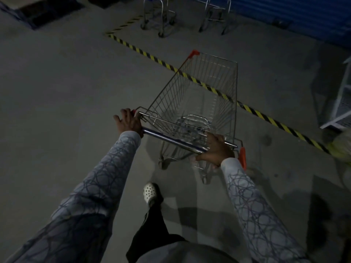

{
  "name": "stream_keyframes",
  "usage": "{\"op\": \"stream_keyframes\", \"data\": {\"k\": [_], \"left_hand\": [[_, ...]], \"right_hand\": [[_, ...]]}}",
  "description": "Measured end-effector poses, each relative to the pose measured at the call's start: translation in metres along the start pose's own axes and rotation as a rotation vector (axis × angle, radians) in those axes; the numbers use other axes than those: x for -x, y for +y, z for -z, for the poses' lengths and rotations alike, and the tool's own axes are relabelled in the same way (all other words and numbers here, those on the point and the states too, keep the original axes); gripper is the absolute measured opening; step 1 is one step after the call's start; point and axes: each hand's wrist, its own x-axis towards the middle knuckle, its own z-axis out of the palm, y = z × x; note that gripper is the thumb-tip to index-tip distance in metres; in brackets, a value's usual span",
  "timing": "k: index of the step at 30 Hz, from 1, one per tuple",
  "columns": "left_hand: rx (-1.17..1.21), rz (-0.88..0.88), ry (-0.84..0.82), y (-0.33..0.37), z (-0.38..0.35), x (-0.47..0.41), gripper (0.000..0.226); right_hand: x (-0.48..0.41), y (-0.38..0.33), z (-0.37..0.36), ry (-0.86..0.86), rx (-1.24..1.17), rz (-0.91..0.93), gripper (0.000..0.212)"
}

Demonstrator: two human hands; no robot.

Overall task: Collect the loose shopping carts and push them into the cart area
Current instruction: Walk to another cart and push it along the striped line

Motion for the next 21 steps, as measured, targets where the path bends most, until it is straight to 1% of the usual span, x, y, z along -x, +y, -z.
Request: {"op": "stream_keyframes", "data": {"k": [2,4,8,11,16,19,21], "left_hand": [[0.03,-0.062,0.019,0.003,0.01,-0.057,0.074],[0.05,-0.124,0.032,0.007,0.019,-0.112,0.075],[0.028,-0.201,0.015,0.017,0.037,-0.22,0.082],[0.044,-0.236,0.019,0.024,0.045,-0.296,0.087],[0.057,-0.274,0.075,0.04,0.058,-0.424,0.071],[0.085,-0.3,0.109,0.063,0.072,-0.504,0.068],[0.133,-0.286,0.09,0.078,0.085,-0.552,0.071]], "right_hand": [[-0.042,-0.023,0.018,0.017,0.0,-0.023,0.126],[-0.082,-0.043,0.038,0.026,0.01,-0.045,0.121],[-0.156,-0.082,0.073,0.038,-0.031,-0.109,0.125],[-0.211,-0.104,0.09,0.069,-0.019,-0.139,0.123],[-0.312,-0.139,0.117,0.12,-0.056,-0.181,0.124],[-0.38,-0.155,0.143,0.128,-0.07,-0.197,0.126],[-0.424,-0.163,0.168,0.116,-0.073,-0.22,0.128]]}}
